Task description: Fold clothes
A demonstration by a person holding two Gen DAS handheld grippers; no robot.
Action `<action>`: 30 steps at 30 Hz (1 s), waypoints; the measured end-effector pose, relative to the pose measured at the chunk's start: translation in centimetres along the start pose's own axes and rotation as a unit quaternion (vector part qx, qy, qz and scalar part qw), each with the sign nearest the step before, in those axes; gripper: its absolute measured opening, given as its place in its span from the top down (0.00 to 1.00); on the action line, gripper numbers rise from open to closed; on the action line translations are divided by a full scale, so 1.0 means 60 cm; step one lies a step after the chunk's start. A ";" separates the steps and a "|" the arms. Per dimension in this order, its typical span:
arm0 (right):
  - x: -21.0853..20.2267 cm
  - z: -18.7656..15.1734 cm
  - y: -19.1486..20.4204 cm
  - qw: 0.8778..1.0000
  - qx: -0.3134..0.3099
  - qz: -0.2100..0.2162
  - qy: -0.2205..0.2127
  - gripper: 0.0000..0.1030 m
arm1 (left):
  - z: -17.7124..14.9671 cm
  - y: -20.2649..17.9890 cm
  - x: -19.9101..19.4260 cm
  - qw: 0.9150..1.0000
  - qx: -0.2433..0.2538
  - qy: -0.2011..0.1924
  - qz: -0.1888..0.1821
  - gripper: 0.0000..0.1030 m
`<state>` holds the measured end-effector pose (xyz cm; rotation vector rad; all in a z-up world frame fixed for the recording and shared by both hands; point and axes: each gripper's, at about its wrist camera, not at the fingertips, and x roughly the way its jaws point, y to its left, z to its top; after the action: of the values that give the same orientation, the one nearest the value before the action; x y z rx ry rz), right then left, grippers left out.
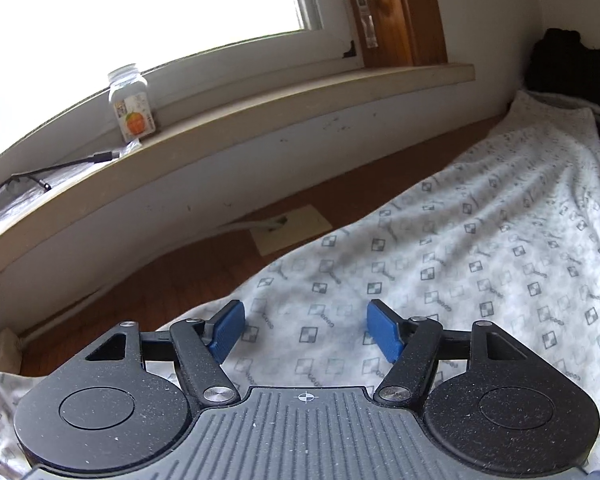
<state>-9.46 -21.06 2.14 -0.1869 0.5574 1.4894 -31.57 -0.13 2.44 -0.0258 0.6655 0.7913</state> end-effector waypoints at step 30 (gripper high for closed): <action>-0.060 0.009 -0.110 0.991 0.121 -0.044 -0.022 0.75 | -0.001 0.018 0.008 0.999 -0.034 0.019 -0.014 0.27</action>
<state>-2.88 -24.62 2.84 0.0108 0.6790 1.3249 -32.07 0.94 2.38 -0.1130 0.6729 0.7871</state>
